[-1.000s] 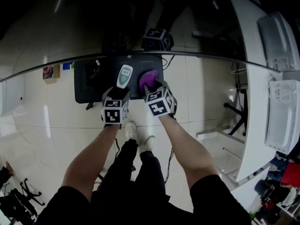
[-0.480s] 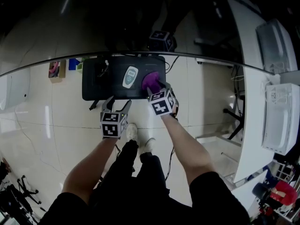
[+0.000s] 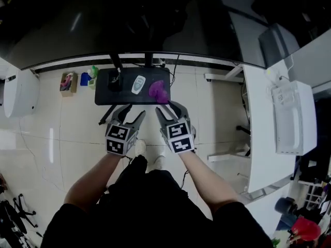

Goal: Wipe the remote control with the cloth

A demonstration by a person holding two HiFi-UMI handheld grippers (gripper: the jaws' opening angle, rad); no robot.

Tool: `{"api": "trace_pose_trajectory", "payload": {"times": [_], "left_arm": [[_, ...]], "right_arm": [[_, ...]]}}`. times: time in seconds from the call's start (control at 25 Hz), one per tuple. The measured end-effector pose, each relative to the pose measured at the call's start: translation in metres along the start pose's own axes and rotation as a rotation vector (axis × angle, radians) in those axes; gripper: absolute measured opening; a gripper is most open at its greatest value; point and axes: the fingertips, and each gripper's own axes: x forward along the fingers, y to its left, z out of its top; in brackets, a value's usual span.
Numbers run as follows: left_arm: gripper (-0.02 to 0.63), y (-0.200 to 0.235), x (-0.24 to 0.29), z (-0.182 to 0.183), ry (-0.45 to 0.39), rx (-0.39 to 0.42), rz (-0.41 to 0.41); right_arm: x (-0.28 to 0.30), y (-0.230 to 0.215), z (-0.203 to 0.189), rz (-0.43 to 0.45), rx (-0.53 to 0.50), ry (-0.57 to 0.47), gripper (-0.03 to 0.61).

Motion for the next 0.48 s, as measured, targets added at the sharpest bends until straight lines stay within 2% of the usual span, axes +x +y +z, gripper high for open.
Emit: {"api": "trace_pose_trajectory", "payload": {"times": [0.08,0.12,0.2,0.32,0.48], "left_arm": [[0.165,-0.014,-0.02,0.004,-0.022,0.021,0.015],[0.154,-0.021,-0.03,0.005,-0.03,0.028,0.022],[0.075,-0.037,-0.048,0.007,-0.043,0.045,0.029],[0.003,-0.06,-0.071,0.018,-0.061,0.079,0.023],[0.003,-0.07,-0.091,0.029,-0.096,0.127,0.01]], "right_arm": [[-0.028,0.014,0.007,0.017,0.001,-0.029,0.192],[-0.041,0.022,0.009,0.025,0.001,-0.039,0.189],[-0.063,0.036,0.01,0.039,-0.003,-0.056,0.168],[-0.089,0.049,0.017,0.043,-0.017,-0.085,0.129],[-0.113,0.064,0.031,0.038,-0.04,-0.13,0.068]]}}
